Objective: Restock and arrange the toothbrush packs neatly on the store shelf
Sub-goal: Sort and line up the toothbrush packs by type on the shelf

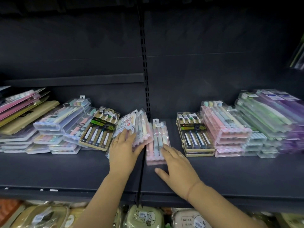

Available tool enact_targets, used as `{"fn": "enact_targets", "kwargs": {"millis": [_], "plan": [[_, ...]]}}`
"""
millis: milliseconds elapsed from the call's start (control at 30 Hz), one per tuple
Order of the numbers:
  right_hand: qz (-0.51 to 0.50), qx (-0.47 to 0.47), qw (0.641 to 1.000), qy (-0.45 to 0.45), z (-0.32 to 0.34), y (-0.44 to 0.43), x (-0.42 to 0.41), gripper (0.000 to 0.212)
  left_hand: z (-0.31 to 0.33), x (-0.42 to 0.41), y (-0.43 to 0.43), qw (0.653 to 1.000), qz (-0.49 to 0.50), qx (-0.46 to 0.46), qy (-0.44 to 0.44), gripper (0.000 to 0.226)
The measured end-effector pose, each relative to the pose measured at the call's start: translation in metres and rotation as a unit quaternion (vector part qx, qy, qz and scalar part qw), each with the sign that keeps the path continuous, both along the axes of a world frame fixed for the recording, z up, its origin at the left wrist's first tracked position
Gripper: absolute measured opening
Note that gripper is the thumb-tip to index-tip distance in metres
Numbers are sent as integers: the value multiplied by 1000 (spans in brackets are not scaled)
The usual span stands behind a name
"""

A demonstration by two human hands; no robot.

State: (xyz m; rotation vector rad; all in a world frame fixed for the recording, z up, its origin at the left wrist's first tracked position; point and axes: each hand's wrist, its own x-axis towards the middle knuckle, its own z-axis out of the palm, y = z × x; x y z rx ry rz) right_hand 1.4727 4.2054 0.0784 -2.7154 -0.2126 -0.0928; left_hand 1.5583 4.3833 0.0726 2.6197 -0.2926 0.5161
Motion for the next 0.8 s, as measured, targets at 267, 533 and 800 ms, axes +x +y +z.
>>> {"fn": "enact_targets", "kwargs": {"millis": [267,533,800], "plan": [[-144,5,989,-37,2,5,-43,76,-5,7,13,999,-14,10,45,85],[-163,82,980,-77,-2,18,-34,78,-7,-1,5,997,78,6,29,82],[-161,161,938,-261,42,-34,-51,55,-5,-2,6,988,102,-110,40,59]]}}
